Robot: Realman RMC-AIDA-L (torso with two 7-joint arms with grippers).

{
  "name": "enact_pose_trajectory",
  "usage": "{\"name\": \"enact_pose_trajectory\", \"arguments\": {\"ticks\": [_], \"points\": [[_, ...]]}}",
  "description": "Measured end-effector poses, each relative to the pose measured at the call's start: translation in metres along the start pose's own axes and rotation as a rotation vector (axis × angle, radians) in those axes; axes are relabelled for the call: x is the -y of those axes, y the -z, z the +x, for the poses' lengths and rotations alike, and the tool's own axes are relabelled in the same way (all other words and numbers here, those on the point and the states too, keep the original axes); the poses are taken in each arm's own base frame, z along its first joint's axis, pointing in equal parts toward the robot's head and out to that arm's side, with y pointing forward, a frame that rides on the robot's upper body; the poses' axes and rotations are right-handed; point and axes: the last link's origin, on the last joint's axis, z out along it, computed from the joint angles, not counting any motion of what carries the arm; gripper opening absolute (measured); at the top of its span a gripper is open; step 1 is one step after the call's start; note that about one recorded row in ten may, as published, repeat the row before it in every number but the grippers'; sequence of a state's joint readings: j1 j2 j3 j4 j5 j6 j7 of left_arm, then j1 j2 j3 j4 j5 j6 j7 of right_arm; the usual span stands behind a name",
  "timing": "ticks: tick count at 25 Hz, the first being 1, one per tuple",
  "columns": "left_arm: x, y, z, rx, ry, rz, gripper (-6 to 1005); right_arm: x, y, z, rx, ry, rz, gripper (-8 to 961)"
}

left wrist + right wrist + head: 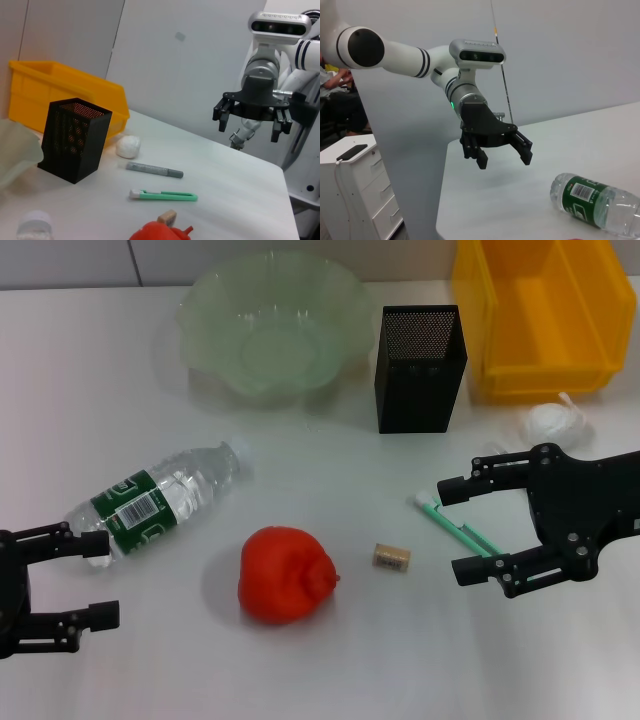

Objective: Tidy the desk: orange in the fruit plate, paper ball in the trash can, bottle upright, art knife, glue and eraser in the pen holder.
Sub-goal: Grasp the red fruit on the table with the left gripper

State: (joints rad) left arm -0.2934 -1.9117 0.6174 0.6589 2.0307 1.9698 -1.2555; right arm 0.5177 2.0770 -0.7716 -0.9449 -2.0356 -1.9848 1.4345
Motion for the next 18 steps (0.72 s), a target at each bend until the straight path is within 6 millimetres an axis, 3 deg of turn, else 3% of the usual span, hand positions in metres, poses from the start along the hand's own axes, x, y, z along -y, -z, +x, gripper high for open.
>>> {"name": "enact_pose_trajectory", "arguments": {"ticks": [18], "points": [[0.0032,0.0038,0.0024,0.012,-0.021,0.009,843,0.0026,0.0005,0.0008,0.000,-0.001,0.024,785]]}}
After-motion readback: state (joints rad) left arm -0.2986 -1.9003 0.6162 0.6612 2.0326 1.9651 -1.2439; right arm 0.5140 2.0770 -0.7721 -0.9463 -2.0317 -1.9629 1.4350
